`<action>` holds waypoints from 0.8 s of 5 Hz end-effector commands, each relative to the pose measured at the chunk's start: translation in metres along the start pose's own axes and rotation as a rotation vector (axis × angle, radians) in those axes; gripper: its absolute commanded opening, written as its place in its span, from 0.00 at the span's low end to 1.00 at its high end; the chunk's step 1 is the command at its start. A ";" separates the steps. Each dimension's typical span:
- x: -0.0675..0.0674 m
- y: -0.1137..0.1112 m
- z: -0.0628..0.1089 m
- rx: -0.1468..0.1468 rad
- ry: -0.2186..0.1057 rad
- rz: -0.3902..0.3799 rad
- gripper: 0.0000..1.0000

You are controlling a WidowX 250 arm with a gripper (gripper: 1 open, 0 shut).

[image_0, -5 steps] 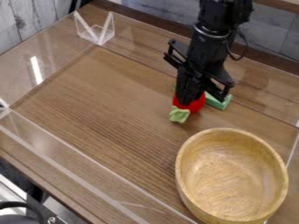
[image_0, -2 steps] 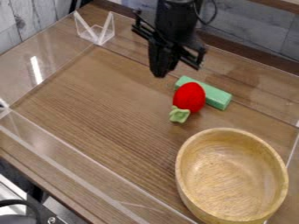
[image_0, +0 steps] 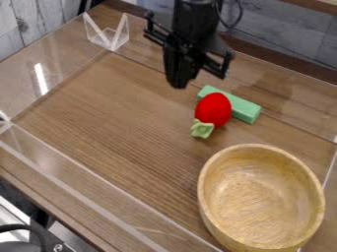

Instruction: Move the red fruit to the left

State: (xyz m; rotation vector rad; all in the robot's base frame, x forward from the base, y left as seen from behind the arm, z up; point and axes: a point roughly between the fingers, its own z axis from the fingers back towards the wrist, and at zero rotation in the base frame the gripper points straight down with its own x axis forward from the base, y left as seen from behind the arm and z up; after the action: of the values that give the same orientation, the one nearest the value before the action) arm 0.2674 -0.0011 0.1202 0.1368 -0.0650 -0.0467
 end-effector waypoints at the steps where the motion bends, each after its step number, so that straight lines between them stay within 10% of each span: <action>1: 0.001 -0.003 -0.001 0.002 -0.028 -0.013 1.00; 2: 0.009 0.006 0.002 0.004 -0.024 -0.002 0.00; 4: 0.008 0.006 -0.002 0.003 -0.018 -0.011 0.00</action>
State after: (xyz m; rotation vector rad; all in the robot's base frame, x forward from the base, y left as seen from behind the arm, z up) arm 0.2708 0.0048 0.1063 0.1373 -0.0272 -0.0602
